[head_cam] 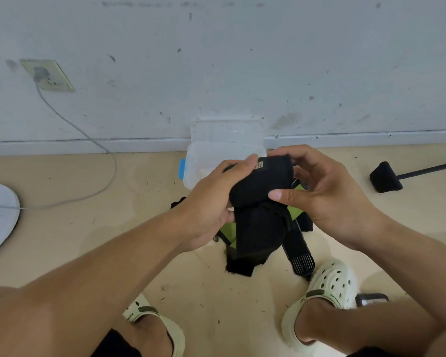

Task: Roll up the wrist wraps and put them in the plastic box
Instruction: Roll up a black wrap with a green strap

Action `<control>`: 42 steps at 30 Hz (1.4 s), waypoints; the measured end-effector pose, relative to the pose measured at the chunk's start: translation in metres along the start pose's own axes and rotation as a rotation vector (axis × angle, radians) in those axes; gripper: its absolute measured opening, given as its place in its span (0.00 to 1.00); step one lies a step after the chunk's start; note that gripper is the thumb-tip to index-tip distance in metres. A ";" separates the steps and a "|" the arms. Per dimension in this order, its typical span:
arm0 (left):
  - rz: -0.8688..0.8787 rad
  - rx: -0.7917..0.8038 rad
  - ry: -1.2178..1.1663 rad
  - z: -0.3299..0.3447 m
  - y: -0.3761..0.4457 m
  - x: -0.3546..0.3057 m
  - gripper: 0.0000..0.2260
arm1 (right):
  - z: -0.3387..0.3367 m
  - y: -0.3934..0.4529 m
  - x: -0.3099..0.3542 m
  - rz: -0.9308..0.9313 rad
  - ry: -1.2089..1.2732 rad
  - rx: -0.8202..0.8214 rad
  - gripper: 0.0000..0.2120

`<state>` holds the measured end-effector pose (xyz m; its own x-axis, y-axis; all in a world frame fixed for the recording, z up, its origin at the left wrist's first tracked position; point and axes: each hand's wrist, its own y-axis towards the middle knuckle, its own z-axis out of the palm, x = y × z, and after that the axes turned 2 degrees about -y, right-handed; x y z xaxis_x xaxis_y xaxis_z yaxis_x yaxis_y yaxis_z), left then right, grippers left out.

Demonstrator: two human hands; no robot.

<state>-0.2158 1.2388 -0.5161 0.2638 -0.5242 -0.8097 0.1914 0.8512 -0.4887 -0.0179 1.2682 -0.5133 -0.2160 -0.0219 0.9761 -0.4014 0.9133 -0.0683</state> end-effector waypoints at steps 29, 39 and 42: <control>0.211 -0.062 0.060 -0.004 -0.001 0.006 0.26 | 0.014 -0.001 -0.002 0.312 0.273 0.068 0.41; 0.054 -0.046 -0.079 -0.001 0.001 0.002 0.24 | 0.007 -0.002 0.000 0.050 -0.001 0.004 0.31; 0.064 -0.060 -0.069 -0.003 0.000 0.003 0.20 | 0.006 -0.002 0.000 0.048 -0.055 0.066 0.33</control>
<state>-0.2182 1.2373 -0.5196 0.3389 -0.4678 -0.8163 0.1162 0.8818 -0.4571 -0.0227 1.2638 -0.5142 -0.2844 -0.0032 0.9587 -0.4472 0.8850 -0.1297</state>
